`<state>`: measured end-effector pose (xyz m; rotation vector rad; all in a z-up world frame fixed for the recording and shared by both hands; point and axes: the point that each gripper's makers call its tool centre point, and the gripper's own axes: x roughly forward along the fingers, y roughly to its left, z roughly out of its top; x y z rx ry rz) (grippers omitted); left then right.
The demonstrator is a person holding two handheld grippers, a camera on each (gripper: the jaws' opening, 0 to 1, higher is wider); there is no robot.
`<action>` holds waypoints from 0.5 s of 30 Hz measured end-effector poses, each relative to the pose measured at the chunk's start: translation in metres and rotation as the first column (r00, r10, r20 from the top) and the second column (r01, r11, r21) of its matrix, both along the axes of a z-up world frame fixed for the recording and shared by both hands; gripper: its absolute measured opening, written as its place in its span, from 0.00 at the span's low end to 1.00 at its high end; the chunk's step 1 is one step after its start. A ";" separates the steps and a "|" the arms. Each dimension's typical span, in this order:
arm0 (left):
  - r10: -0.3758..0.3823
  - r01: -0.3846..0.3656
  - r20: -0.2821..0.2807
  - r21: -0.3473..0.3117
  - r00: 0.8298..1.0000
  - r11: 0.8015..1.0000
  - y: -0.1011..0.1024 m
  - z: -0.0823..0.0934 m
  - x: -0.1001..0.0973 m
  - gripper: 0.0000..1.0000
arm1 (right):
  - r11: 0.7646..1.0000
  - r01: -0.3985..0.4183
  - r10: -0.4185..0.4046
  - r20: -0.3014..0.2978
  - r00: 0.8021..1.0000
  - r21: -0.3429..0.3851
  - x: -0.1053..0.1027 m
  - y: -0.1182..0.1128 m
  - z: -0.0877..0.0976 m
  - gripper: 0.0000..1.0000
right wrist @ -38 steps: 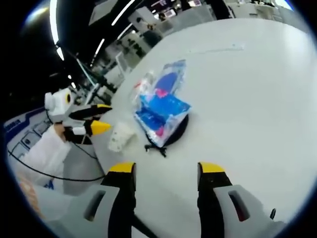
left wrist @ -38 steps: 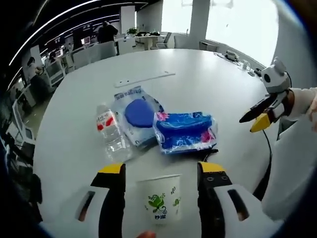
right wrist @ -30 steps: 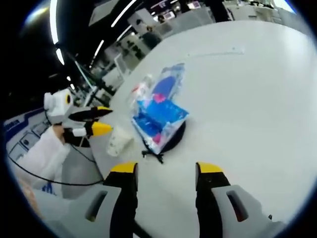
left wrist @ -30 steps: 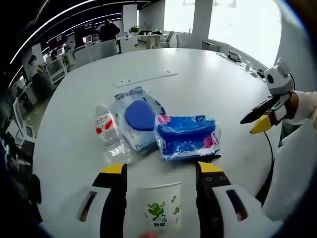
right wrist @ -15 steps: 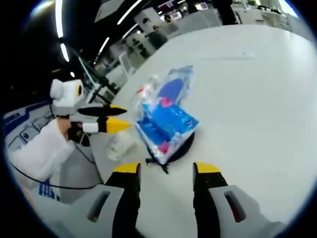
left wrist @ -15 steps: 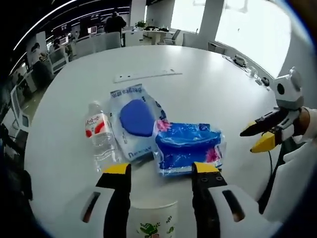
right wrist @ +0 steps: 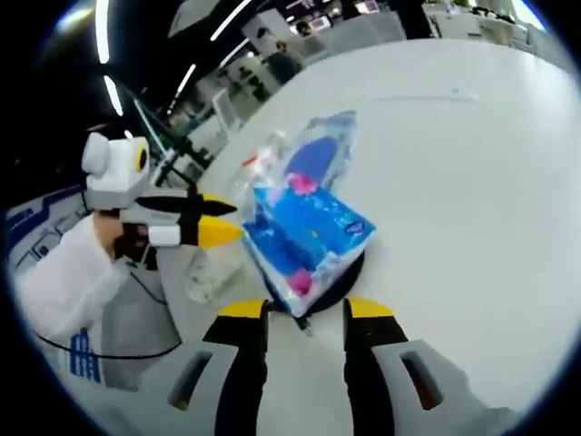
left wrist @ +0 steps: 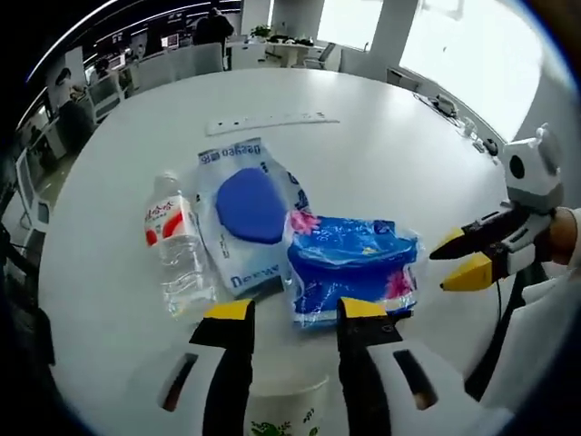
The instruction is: Arrange the tabletop items into an orderly group along one side of the table until the central work area is clear of visible clutter.
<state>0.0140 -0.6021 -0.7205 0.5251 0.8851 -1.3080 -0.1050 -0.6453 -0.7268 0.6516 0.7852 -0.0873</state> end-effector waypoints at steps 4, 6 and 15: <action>-0.012 0.012 -0.004 0.005 1.000 1.000 -0.003 -0.004 -0.001 0.30 | 1.000 -0.025 0.025 -0.018 1.000 -0.016 0.003 0.002 -0.007 0.28; -0.013 0.013 -0.004 0.006 1.000 1.000 -0.004 -0.006 0.000 0.28 | 0.999 -0.028 0.027 -0.032 0.999 -0.031 0.004 0.000 -0.012 0.27; -0.015 0.015 -0.019 0.009 1.000 1.000 -0.008 -0.010 -0.001 0.15 | 0.999 -0.010 0.008 -0.059 0.998 -0.033 0.015 -0.008 -0.023 0.16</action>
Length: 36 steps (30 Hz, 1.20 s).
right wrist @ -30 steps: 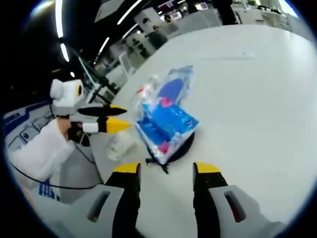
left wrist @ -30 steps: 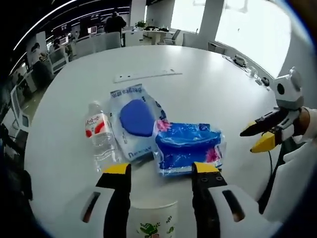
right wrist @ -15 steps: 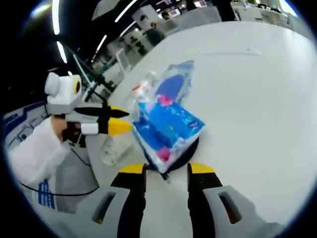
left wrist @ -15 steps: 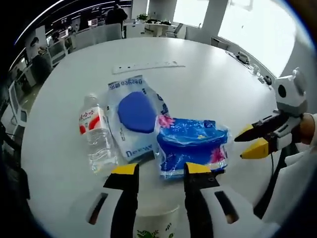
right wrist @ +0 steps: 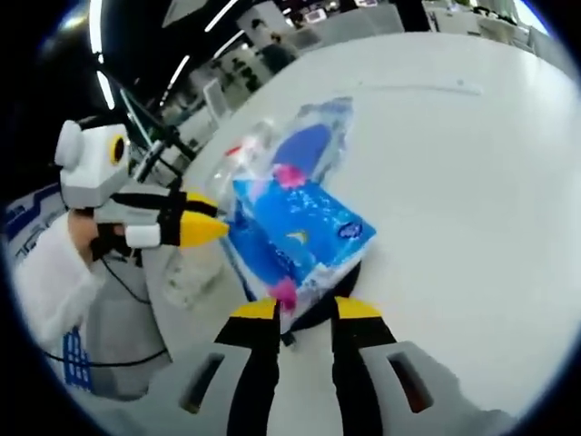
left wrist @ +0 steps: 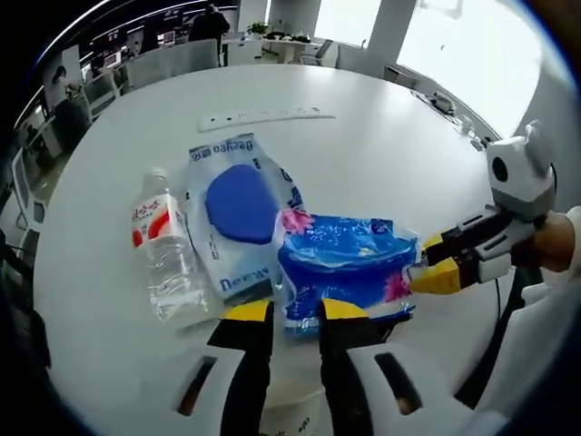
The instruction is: Arrange the tabletop items into an orderly group along one side of the table until the central work area is clear of visible clutter.
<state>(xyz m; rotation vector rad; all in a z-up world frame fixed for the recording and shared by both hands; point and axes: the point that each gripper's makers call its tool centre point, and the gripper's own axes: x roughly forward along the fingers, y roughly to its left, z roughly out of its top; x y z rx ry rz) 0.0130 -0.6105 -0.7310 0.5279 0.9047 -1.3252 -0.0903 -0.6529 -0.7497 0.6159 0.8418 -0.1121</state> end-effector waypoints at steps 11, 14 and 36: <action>-0.005 0.005 -0.015 0.001 1.000 1.000 0.000 0.002 -0.004 0.01 | 0.997 0.077 -0.077 -0.006 0.997 -0.002 -0.003 -0.014 -0.005 0.05; -0.006 0.005 -0.034 -0.004 0.999 1.000 -0.001 0.003 -0.009 0.01 | 0.991 0.131 -0.131 -0.002 0.991 0.026 -0.007 -0.020 -0.004 0.02; -0.140 0.136 -0.047 -0.083 0.989 0.987 -0.049 0.032 -0.067 0.01 | 0.967 0.252 -0.248 0.099 0.964 -0.030 -0.054 -0.084 0.041 0.00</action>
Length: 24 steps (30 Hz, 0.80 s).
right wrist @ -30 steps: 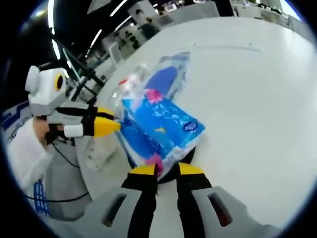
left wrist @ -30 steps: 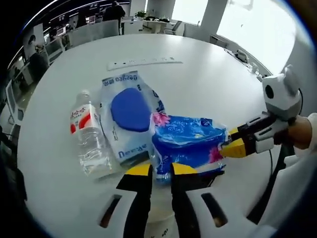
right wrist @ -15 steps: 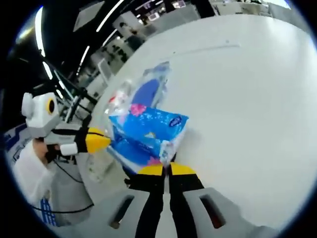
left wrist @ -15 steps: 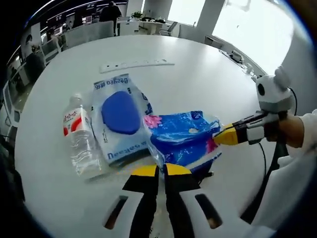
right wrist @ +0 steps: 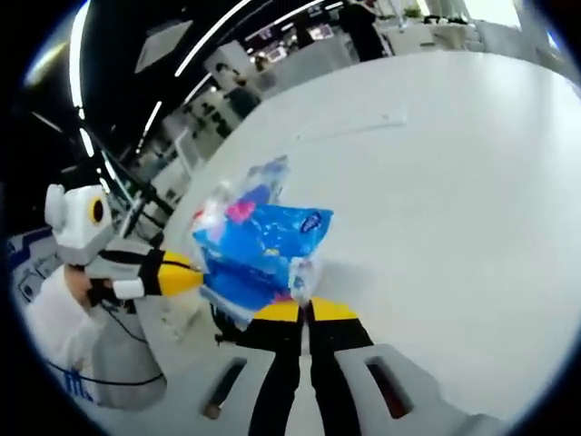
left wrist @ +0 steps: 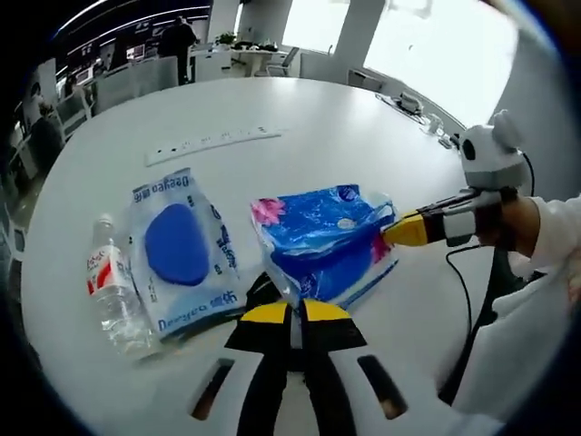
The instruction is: Arrange the tabletop items into an orderly group along one side of the table until the central work area is clear of visible clutter.
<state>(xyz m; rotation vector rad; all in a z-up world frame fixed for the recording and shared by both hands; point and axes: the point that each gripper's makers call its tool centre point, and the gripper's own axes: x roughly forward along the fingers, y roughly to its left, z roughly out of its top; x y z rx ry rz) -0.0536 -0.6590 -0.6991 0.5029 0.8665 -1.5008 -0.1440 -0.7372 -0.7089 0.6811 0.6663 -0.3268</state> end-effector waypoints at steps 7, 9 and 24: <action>-0.055 0.055 -0.007 -0.045 0.998 0.997 -0.036 0.014 -0.019 0.01 | 0.997 0.022 -0.020 0.022 1.000 -0.072 -0.017 -0.039 0.023 0.00; -0.065 0.064 -0.014 -0.056 0.998 0.996 -0.048 0.018 -0.024 0.01 | 0.995 0.029 -0.027 0.024 0.999 -0.091 -0.023 -0.053 0.029 0.00; -0.135 0.133 -0.014 -0.109 0.991 0.985 -0.119 0.042 -0.050 0.02 | 0.986 0.049 -0.050 -0.005 0.999 -0.158 -0.044 -0.122 0.050 0.00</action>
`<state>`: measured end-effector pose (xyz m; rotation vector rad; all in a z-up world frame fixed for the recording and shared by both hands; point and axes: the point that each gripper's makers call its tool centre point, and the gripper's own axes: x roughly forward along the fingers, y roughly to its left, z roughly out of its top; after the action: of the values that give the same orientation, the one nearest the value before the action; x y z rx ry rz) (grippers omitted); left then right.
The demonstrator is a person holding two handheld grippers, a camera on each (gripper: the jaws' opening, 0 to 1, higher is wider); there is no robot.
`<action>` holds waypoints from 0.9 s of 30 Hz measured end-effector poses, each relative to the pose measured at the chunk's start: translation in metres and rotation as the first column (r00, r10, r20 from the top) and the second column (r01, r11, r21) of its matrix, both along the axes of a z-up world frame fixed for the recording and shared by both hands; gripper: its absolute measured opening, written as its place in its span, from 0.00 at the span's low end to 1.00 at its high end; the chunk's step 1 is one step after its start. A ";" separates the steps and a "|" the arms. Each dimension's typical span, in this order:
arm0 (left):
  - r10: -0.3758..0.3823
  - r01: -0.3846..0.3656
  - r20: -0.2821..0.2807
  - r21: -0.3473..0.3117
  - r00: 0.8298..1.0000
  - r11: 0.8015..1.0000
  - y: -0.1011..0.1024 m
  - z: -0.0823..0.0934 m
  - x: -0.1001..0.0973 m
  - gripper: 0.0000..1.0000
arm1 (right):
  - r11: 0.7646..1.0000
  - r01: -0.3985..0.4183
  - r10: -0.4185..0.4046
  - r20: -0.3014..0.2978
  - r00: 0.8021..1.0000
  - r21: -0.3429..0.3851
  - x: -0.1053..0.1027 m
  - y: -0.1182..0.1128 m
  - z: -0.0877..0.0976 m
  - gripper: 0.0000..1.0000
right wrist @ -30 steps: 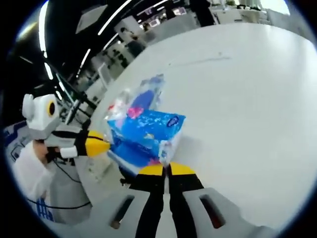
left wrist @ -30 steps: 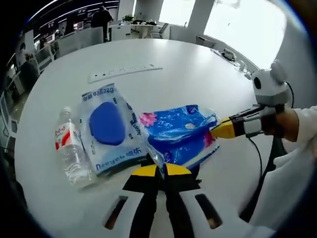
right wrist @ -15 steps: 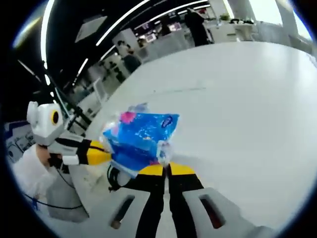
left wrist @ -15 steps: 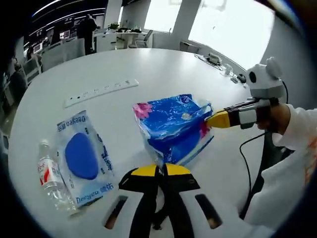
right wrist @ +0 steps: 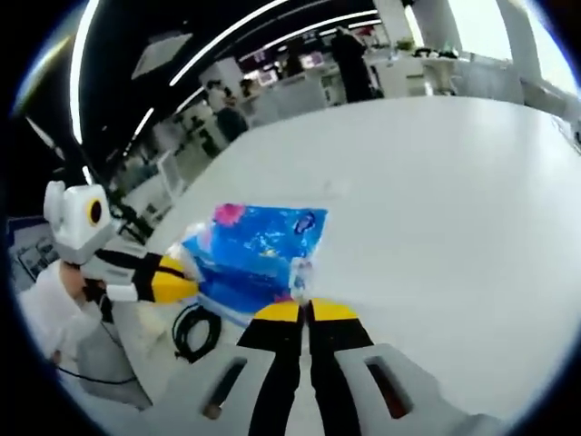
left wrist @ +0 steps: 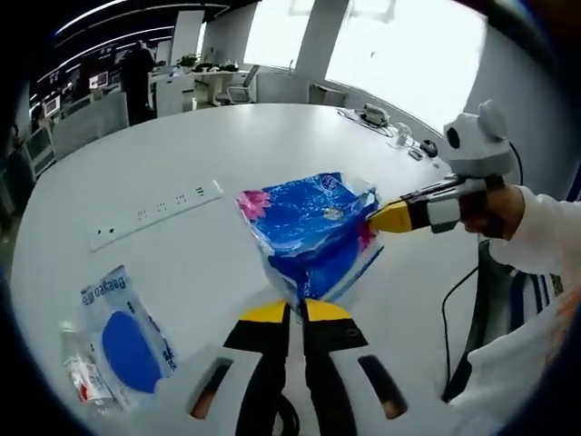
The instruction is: Arrange the tabletop items into an orderly group along one side of the table until the central work area is clear of visible clutter.
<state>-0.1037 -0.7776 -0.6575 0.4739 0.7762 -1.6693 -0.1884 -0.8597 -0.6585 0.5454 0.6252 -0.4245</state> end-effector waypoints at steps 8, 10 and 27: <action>-0.032 0.033 -0.015 0.025 0.999 0.999 -0.017 -0.017 -0.004 0.03 | 0.999 -0.049 0.047 -0.056 0.997 -0.024 0.001 -0.015 -0.014 0.00; -0.022 0.023 -0.031 0.054 0.999 0.998 -0.018 -0.029 -0.004 0.04 | 0.998 -0.060 0.058 -0.075 0.996 -0.021 0.002 -0.018 -0.024 0.00; 0.004 0.013 -0.098 0.173 0.995 0.985 -0.032 -0.091 -0.004 0.06 | 0.994 -0.070 0.087 -0.210 0.974 0.084 0.001 -0.028 -0.103 0.00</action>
<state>-0.1078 -0.8100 -0.7481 0.5177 0.9997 -1.6459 -0.1877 -0.8881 -0.7619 0.5493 0.8691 -0.3884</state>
